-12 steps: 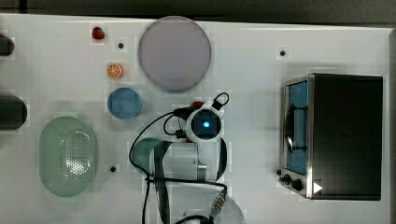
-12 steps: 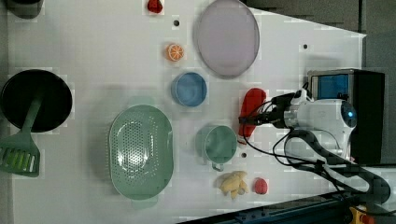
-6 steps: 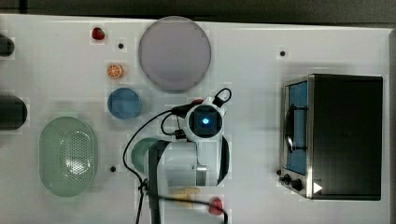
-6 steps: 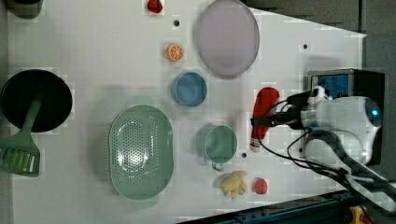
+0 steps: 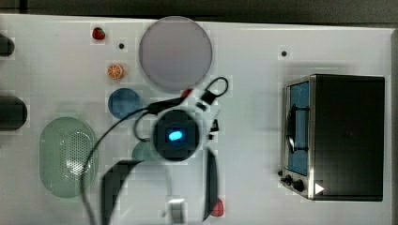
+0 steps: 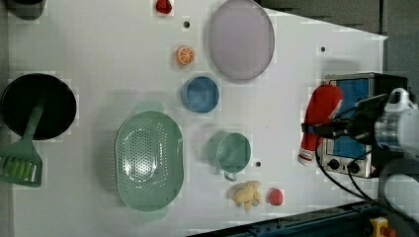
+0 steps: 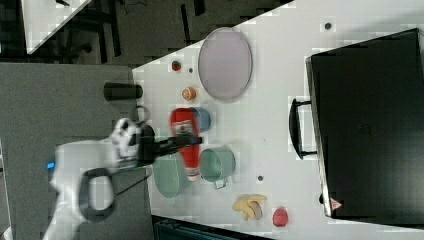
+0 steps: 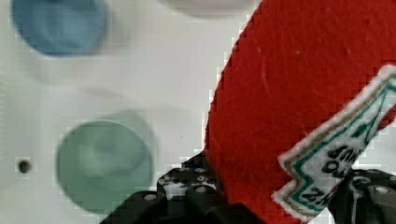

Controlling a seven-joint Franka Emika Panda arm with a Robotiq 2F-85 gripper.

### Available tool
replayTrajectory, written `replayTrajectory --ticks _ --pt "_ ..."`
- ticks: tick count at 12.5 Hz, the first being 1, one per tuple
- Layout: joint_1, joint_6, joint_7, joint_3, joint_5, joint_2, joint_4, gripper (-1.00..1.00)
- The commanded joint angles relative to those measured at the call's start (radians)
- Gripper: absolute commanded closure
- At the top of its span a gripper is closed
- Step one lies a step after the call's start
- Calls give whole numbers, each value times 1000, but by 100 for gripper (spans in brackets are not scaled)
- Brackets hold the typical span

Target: Pick Ketchup from the table and place it in strainer.

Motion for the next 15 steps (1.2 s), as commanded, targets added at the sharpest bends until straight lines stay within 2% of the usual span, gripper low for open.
replayTrajectory --ticks 1,4,8,15 --pt "48 -58 192 115 8 -4 40 -21" --pt "66 -56 390 240 44 4 54 -21" --pt "70 2 670 399 46 60 65 -21" --pt "76 279 948 541 43 292 67 -21"
